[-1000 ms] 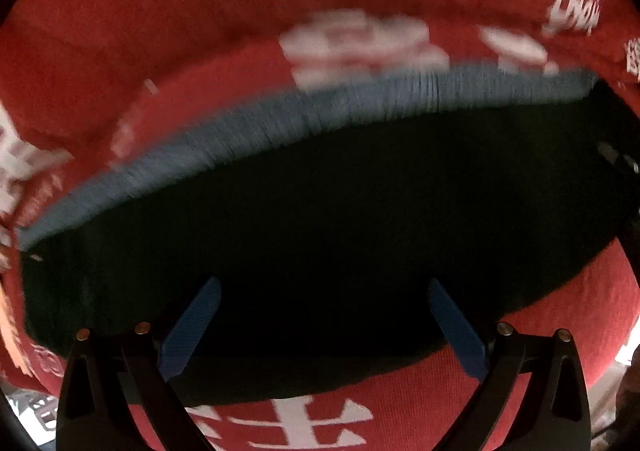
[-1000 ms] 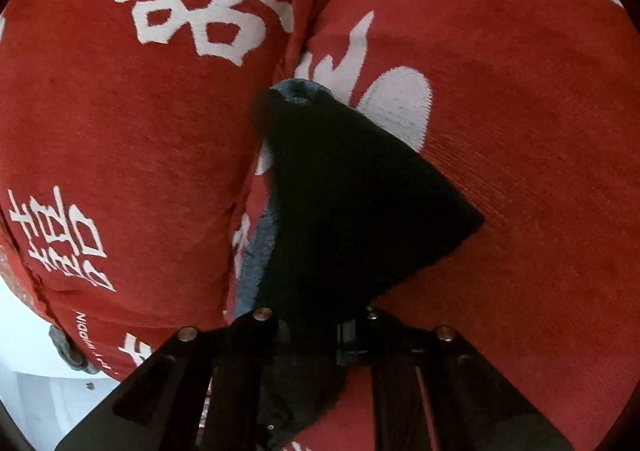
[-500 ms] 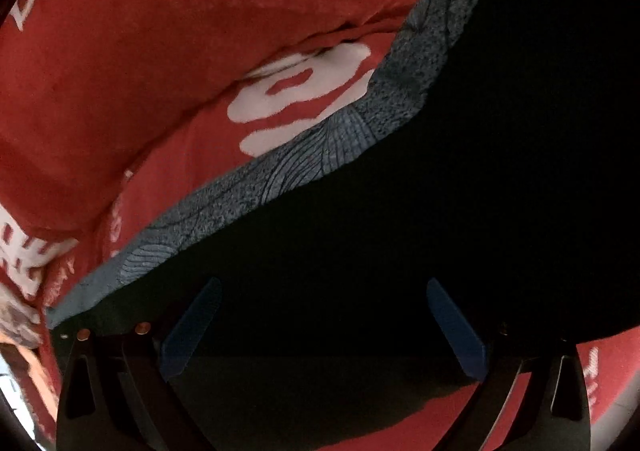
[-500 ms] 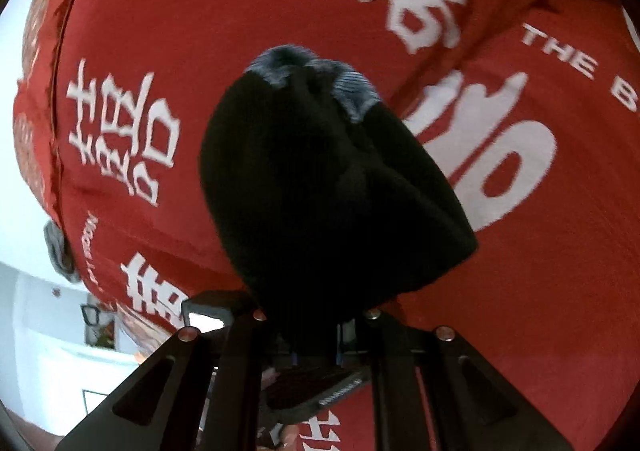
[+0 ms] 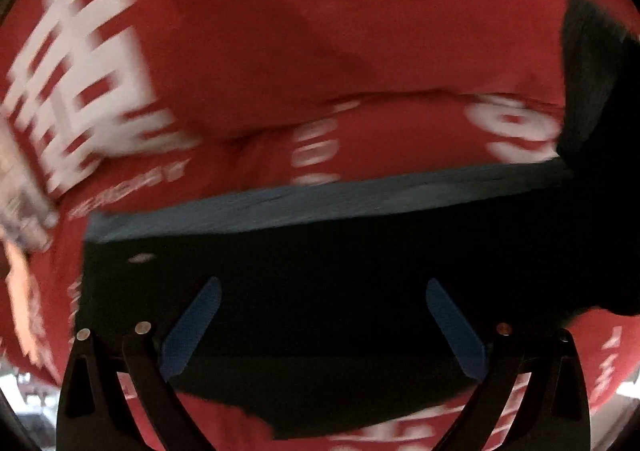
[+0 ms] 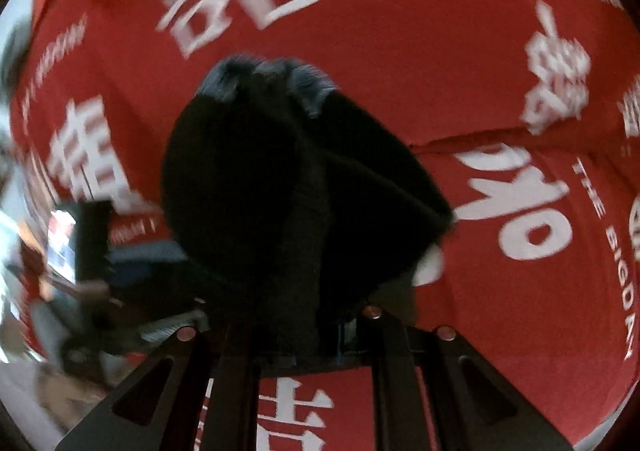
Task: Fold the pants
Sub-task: 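Lift the held trousers end with the right gripper and fold it toward the left gripper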
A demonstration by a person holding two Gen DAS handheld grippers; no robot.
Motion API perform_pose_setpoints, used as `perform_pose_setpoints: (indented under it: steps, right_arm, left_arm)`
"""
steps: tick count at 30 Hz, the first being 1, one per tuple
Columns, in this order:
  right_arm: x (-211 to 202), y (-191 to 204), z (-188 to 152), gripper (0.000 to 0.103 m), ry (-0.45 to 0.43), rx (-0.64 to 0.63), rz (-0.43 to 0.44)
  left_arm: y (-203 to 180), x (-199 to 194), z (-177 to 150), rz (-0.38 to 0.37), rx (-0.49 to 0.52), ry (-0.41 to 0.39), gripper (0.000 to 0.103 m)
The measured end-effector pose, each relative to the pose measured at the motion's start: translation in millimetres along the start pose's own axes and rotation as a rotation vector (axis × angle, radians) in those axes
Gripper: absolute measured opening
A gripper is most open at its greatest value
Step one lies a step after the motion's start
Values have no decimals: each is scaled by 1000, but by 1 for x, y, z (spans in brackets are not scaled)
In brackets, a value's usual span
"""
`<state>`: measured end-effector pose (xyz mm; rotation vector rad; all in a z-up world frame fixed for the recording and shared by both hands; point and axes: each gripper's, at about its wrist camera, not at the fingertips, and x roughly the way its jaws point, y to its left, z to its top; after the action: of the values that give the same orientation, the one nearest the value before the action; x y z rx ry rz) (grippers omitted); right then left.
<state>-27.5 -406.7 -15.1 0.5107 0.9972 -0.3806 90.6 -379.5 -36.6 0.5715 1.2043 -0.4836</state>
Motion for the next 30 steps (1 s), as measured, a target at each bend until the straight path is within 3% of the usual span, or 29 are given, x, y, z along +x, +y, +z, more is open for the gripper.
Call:
perform_pose_setpoints:
  steps: [4,7,8,9,10,11,13,16,19,23,24,26,30]
  right_arm:
    - [56,56,-24,19,108,-63,-86]
    - [92,92,-47,28,180,-158,-238]
    - [95,103,-51,34,177,-203,-291]
    - [96,118,-56,53,175,-274,-343]
    - [98,130,-60,61,182,-325,-370]
    - [96,141,-64,67,186,-365,-382]
    - [85,167,-71,67,173,-439,-364]
    - [52,188,-77,67,152,-476,-212]
    - [28,155,-65,67,179,-295,-8]
    - [35,28,-56,67,277,354,309]
    - [40,-1,-62,67,286,487,341]
    - [47,-34,-67,67,275,608,393]
    - [61,-71,-79,66,282,757,442]
  left_arm:
    - [66,17,-24,71,-75,55,103]
    - [95,26,-40,82,-106,82,103]
    - [102,30,-45,76,-116,87,103]
    - [108,28,-51,61,-125,92,103]
    - [118,32,-55,34,-135,92,103]
    - [122,31,-57,19,-139,92,103]
    - [128,29,-58,-4,-138,88,103]
    - [131,17,-56,-42,-127,68,103]
    - [118,5,-48,-138,-91,68,103]
    - [81,-5,-39,-328,-24,104,103]
    - [71,-6,-37,-368,-11,114,103]
    - [44,-4,-32,-433,18,142,103]
    - [0,9,-23,-490,56,188,77]
